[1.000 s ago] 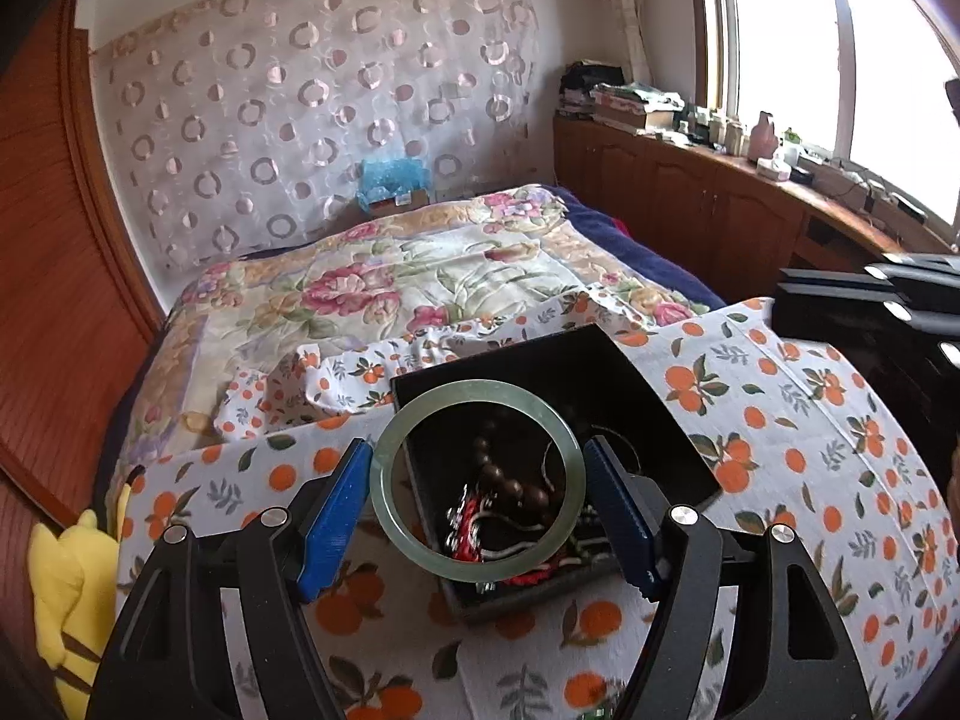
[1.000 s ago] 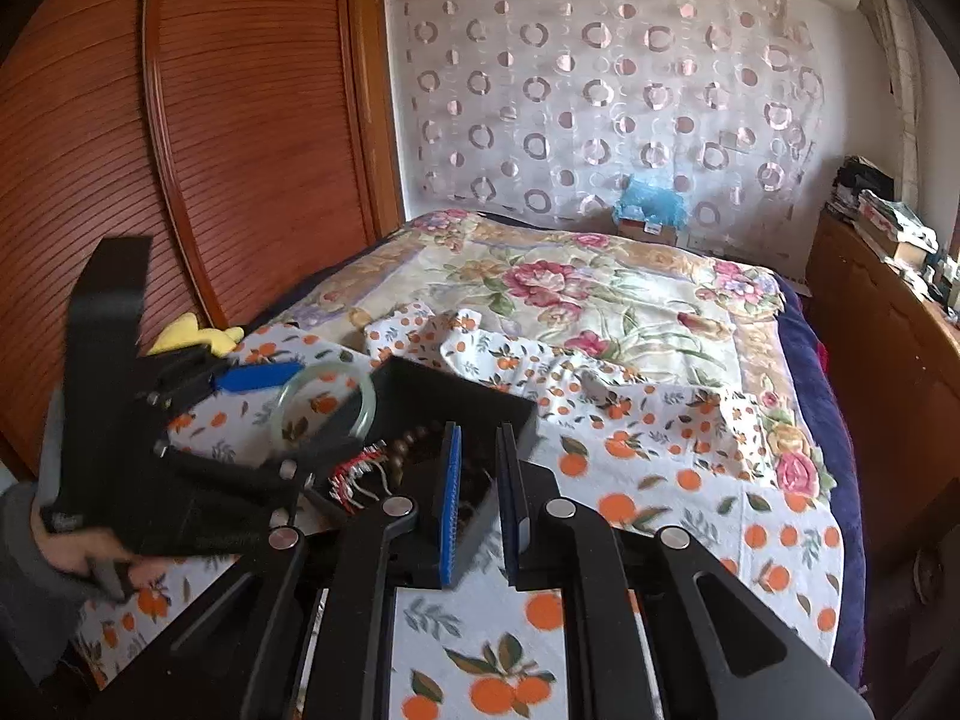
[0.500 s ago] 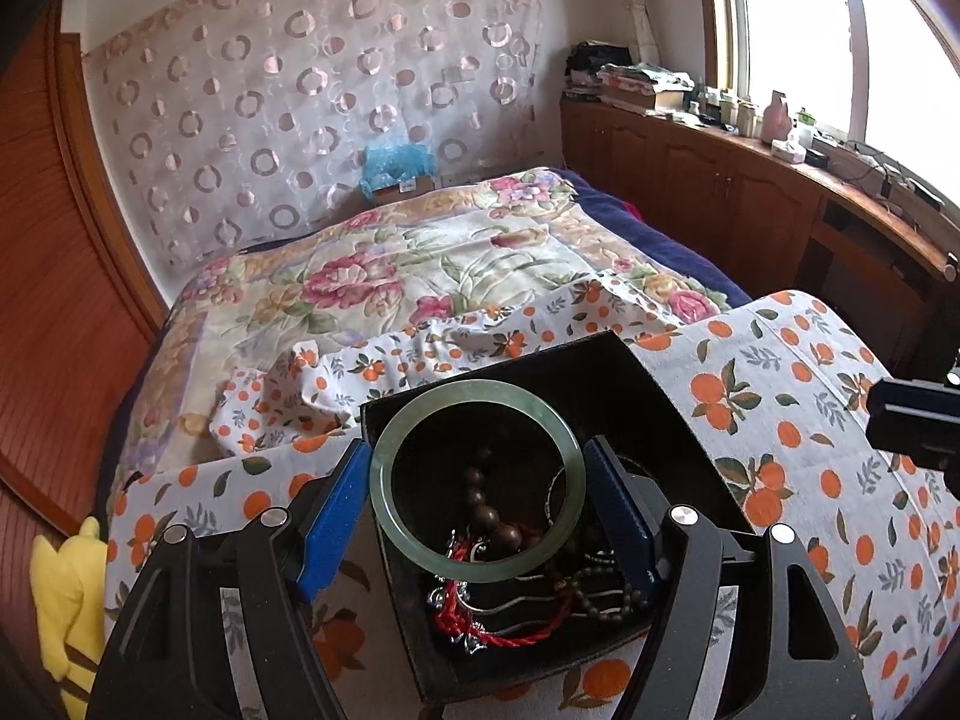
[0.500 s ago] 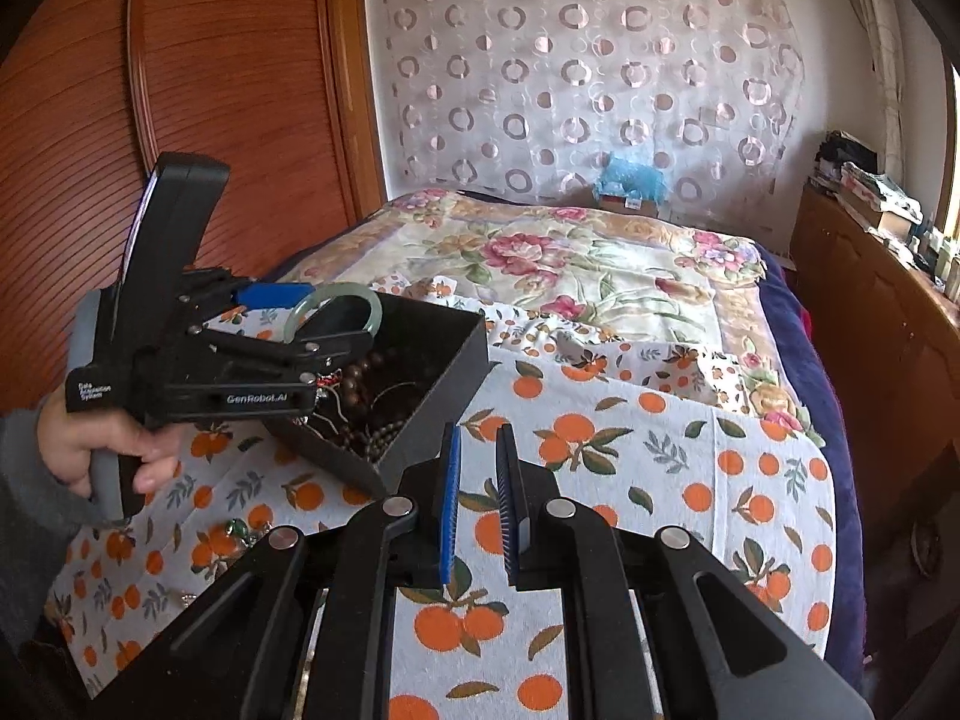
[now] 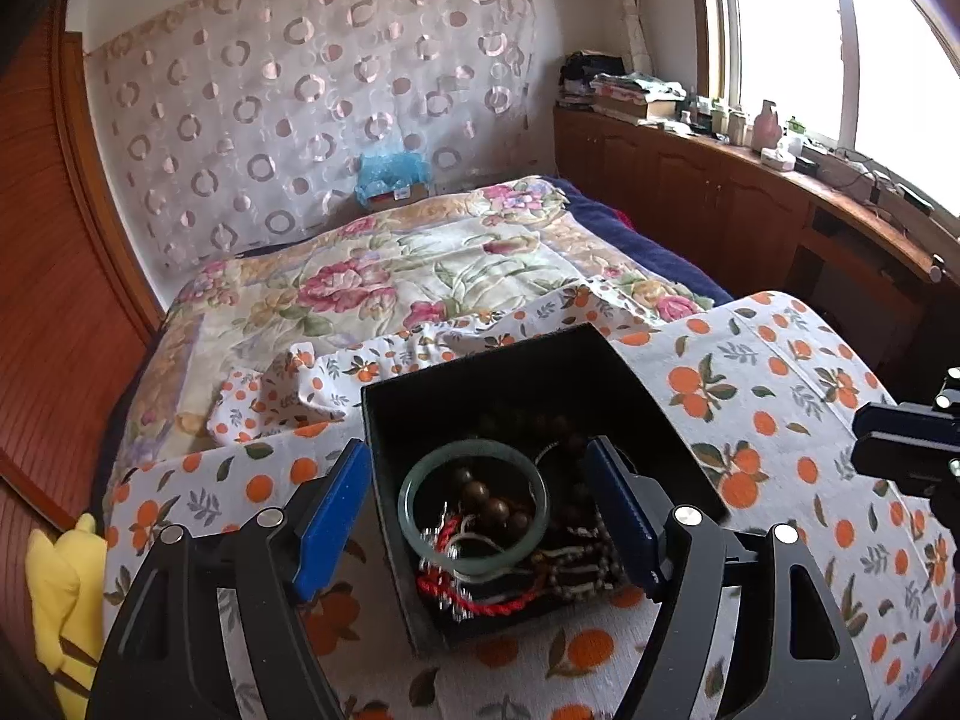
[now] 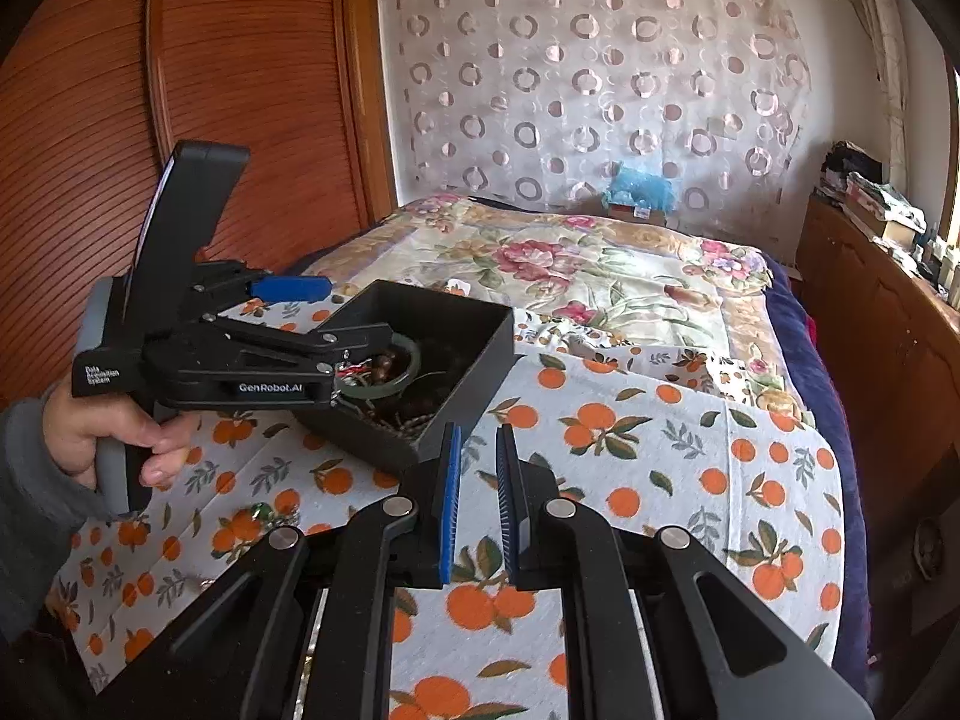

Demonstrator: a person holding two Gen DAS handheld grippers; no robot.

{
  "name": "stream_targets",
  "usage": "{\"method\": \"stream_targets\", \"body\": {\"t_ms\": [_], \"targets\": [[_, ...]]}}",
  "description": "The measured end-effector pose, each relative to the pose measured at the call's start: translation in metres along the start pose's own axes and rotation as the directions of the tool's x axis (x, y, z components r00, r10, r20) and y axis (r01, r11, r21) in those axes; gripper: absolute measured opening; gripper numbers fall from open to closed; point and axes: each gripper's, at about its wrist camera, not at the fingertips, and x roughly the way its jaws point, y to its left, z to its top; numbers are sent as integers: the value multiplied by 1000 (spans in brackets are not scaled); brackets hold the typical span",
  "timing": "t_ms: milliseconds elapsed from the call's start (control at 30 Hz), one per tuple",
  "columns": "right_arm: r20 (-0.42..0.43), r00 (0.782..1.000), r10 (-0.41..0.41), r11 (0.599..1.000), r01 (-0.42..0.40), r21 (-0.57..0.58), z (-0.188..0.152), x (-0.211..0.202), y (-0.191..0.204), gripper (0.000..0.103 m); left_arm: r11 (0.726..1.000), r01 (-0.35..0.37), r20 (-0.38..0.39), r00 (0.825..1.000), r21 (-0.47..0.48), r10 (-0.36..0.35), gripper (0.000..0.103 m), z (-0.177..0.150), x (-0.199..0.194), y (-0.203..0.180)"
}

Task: Organize jewelry
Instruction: 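Move the right gripper to the gold-clasped pearl necklace and grasp it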

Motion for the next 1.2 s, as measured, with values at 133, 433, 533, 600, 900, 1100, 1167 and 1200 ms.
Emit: {"method": "stream_targets", "body": {"t_ms": [133,433,533,600,900,1100,1167,1200], "targets": [[15,1000,14,1000,-14,-10,-7,-10,13,13,1000,10,22,1000,-6,-10,76,-15,-22,4],[4,998,56,998,-56,-33,-39,-27,42,31,998,52,43,998,-21,-51,78,-59,-66,6],[-25,999,46,997,-47,-57,-51,-26,51,31,997,64,44,997,-31,-63,78,-73,-78,8],[-44,998,43,997,-46,-66,-57,-24,54,31,997,70,41,997,-39,-68,78,-82,-84,10],[-156,986,53,995,-65,-75,-90,-14,59,31,993,91,2,996,-73,-91,78,-120,-99,14],[-210,977,44,994,-63,-88,-104,-5,65,26,991,102,-28,994,-91,-105,78,-139,-103,15],[-218,976,16,994,-38,-98,-105,-4,64,25,991,103,-38,994,-91,-107,78,-142,-102,14],[-219,976,-1,995,-22,-102,-105,-3,64,25,991,102,-42,993,-89,-106,78,-144,-103,14]]}}
